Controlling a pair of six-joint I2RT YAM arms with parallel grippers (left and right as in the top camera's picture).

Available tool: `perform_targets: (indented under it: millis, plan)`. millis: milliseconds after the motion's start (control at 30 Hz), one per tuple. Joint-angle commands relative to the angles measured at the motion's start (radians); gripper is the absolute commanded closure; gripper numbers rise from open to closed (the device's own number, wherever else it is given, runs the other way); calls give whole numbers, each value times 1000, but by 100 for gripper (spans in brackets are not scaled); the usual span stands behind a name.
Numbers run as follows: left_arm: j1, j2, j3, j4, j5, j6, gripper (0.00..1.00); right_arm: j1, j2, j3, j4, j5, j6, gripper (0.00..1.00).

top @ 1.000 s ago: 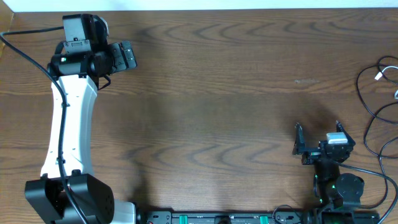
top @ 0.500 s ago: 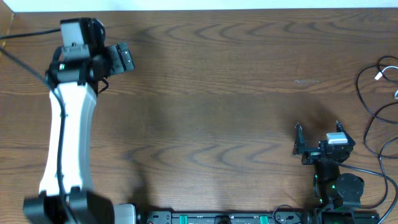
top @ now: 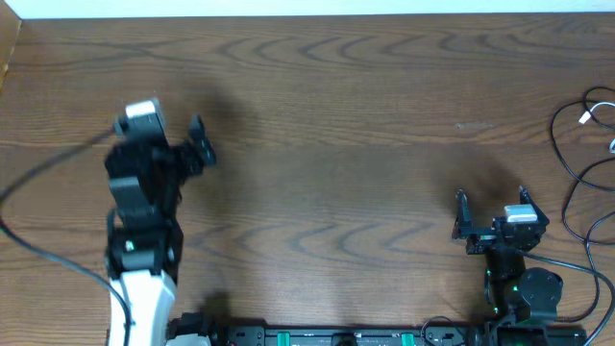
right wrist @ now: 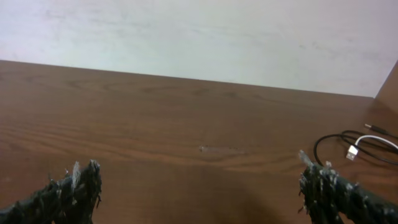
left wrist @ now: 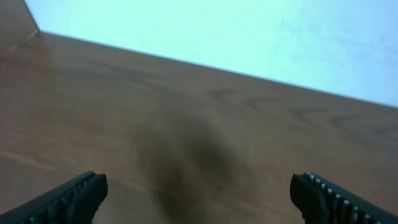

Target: Untangle cables

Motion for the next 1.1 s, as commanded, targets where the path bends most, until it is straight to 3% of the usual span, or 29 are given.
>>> perform_targets:
  millis: [0, 433, 867, 1067]
  plan:
    - [-11, -148, -119, 48, 1, 5, 1, 0, -8, -3, -2, 6, -6, 1]
    - [-11, -605, -481, 115, -46, 5, 1, 0, -8, -3, -2, 6, -6, 1]
    - [-38, -841, -676, 132, -77, 6, 1, 0, -8, -3, -2, 6, -6, 1]
    - [-52, -882, -676, 73, -100, 10, 1, 0, -8, -3, -2, 6, -6, 1]
